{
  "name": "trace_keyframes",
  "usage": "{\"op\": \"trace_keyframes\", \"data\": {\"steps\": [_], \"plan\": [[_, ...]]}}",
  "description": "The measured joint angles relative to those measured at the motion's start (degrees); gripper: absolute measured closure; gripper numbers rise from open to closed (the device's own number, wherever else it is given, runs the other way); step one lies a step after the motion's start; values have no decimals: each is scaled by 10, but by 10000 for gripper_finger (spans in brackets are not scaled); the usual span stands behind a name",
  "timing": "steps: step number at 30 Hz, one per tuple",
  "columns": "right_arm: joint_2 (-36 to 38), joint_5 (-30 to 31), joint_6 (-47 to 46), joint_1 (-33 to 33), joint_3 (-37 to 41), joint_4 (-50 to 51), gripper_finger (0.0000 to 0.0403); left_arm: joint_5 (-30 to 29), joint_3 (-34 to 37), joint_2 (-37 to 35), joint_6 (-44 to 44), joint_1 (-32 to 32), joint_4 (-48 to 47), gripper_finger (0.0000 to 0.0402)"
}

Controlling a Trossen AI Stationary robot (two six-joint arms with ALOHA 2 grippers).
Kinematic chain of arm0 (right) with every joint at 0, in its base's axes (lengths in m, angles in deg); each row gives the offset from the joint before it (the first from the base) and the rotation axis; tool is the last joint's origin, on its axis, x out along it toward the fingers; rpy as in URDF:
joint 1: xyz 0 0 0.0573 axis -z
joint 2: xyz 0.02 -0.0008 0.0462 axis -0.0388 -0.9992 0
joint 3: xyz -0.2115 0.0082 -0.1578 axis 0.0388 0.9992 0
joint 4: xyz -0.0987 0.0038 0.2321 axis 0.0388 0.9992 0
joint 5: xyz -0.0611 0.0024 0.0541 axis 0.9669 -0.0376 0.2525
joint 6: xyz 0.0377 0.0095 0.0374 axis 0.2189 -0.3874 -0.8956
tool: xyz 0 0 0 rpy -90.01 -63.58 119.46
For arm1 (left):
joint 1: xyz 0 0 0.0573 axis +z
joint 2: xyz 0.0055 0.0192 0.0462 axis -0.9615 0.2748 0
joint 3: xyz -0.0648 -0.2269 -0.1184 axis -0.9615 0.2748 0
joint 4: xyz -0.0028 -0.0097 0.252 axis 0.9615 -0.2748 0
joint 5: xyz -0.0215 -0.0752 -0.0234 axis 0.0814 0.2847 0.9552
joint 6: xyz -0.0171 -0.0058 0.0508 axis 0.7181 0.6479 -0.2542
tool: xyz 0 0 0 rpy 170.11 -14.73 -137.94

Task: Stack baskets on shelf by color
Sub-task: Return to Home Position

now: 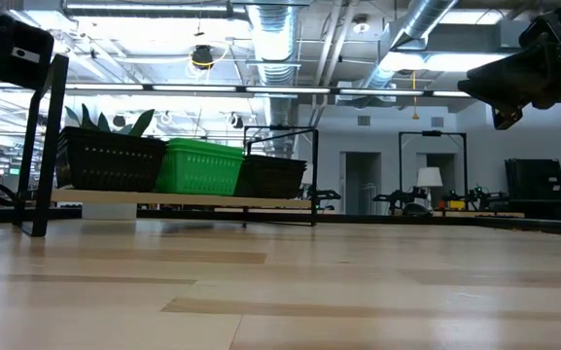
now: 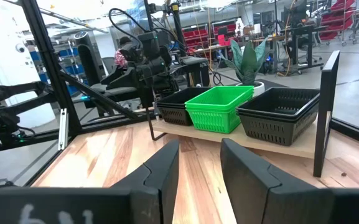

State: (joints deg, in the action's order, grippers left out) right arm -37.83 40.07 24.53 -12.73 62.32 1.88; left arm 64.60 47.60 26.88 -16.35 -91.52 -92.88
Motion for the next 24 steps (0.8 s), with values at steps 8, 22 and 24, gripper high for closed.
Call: {"op": "trace_keyframes", "data": {"steps": [8, 22, 24], "plan": [[0, 0, 0, 0, 0, 0, 264, 0, 0, 0, 5, 0, 0, 141], [0, 0, 0, 0, 0, 0, 262, 0, 0, 0, 7, 0, 0, 141], [0, 0, 0, 0, 0, 0, 263, 0, 0, 0, 8, 0, 0, 141]]}}
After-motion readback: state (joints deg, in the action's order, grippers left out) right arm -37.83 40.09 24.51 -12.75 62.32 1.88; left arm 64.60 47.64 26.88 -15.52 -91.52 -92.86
